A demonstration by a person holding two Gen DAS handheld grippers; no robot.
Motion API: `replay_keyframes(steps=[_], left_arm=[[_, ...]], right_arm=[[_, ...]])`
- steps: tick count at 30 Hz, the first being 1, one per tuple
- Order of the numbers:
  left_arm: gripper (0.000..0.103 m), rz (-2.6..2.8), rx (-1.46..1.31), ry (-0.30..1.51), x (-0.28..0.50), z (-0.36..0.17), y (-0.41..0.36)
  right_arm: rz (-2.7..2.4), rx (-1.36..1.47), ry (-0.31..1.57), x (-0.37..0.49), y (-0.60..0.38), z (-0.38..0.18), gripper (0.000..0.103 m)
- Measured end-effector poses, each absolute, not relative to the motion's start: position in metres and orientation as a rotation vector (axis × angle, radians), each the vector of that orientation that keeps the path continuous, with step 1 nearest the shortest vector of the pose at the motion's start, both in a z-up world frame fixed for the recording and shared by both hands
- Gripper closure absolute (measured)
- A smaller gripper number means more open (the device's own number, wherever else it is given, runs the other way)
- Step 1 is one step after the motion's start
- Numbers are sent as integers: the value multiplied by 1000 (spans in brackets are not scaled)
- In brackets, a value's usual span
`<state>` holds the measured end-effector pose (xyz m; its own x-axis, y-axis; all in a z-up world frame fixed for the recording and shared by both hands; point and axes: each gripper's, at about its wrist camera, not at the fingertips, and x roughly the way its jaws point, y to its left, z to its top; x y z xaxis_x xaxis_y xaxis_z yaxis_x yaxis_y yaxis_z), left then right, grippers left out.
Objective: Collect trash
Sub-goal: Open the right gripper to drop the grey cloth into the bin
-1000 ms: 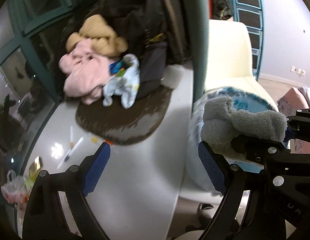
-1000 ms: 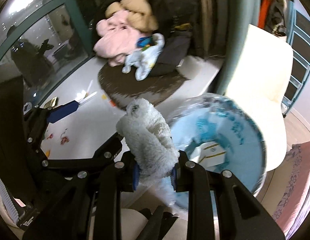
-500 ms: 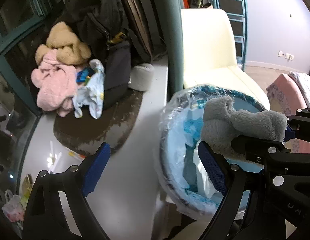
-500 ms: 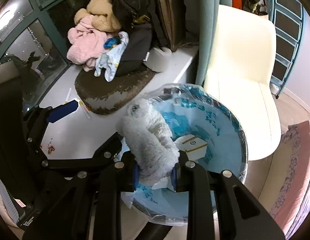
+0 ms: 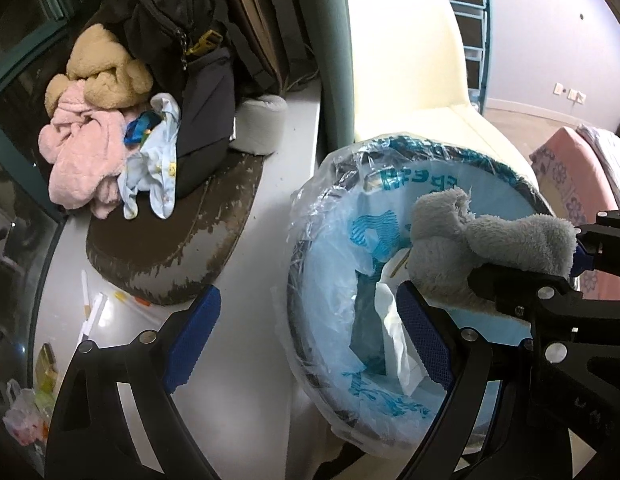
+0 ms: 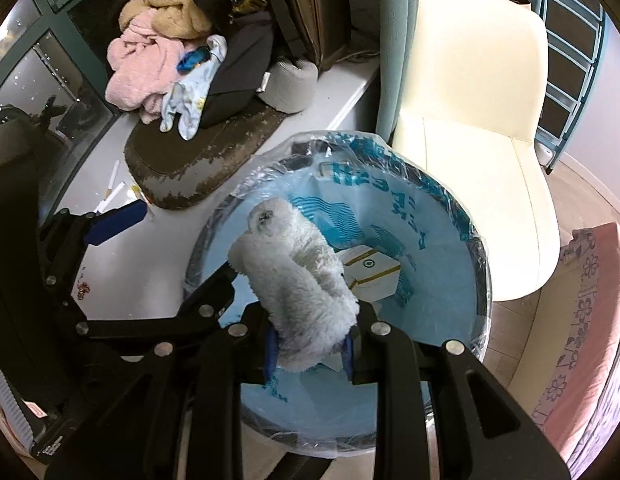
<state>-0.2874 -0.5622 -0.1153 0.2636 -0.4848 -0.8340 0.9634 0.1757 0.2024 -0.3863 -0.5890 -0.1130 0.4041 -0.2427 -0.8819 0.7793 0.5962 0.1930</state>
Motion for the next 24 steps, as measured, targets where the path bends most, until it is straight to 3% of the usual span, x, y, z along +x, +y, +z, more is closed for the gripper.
replay_keyframes(steps=[15, 17, 19, 20, 24], left_arm=[[16, -1143, 855, 743, -281, -120, -564], [16, -1138, 856, 727, -280, -117, -563], [16, -1133, 855, 715, -280, -114, -562], [16, -1125, 856, 706, -279, -113, -561], [15, -1082, 881, 650, -279, -107, -558]], right_arm=[[-733, 671, 974, -382, -598, -121, 75], [-737, 666, 970, -380, -599, -119, 68], [-751, 657, 961, -380, -599, -116, 49], [-761, 654, 949, -381, -599, -114, 45], [-790, 622, 916, -382, -598, -103, 43]])
